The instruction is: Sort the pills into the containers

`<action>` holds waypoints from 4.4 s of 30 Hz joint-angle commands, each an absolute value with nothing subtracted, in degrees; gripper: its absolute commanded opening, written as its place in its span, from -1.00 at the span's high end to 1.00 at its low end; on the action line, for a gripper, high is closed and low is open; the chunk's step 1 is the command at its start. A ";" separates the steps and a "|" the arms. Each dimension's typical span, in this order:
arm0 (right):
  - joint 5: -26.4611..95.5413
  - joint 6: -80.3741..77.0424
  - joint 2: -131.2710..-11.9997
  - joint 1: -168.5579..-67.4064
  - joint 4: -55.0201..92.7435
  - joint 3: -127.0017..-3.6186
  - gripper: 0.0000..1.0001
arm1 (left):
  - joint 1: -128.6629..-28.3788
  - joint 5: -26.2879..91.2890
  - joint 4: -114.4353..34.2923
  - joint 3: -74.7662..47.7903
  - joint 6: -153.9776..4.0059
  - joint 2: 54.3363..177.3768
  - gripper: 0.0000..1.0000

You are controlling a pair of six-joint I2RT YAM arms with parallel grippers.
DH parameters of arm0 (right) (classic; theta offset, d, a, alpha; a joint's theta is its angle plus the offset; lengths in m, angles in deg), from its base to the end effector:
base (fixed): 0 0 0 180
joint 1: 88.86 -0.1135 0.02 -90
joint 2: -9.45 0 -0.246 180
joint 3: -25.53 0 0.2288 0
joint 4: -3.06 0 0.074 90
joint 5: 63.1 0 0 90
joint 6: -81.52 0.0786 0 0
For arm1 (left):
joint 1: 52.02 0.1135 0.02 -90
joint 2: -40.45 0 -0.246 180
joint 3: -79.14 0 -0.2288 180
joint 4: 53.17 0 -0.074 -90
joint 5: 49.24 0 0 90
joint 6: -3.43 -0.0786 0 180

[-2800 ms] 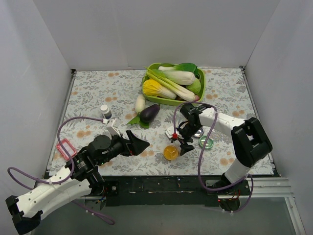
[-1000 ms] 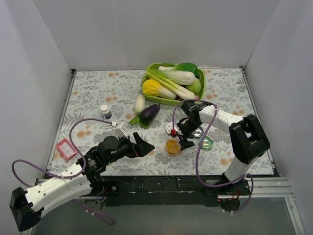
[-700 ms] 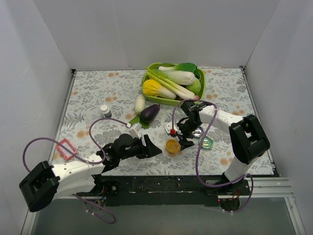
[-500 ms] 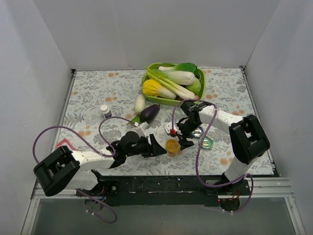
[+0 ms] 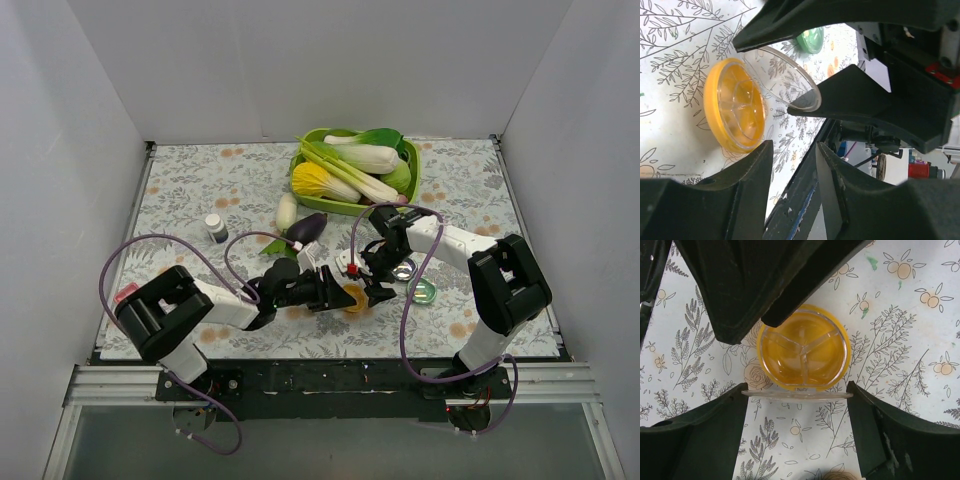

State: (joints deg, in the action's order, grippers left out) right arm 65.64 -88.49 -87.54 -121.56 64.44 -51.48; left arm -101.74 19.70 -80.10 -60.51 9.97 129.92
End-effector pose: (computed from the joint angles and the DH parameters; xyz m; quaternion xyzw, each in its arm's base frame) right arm 0.2135 0.1955 0.1457 -0.7970 0.5004 0.2744 0.1978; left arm 0.1749 -0.2501 0.1308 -0.2306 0.7893 -0.5688 0.0140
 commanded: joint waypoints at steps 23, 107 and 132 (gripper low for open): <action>67.15 -84.42 -85.74 -121.20 60.81 -50.76 -0.59 | -99.22 28.46 -70.84 -57.88 11.87 136.34 0.32; 66.62 -55.33 -72.83 -126.74 69.24 -61.74 0.34 | -98.52 28.98 -57.49 -49.45 13.99 120.62 0.10; 45.71 -19.55 -70.87 -125.06 46.48 -45.31 -0.42 | -96.41 63.88 -14.68 -56.04 -3.77 67.52 -0.96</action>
State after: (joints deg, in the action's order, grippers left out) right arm 47.98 -23.00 -67.63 -123.92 47.70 -44.07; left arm -96.71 61.47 -19.77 -56.47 -3.19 68.81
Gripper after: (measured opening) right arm 0.740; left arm 0.981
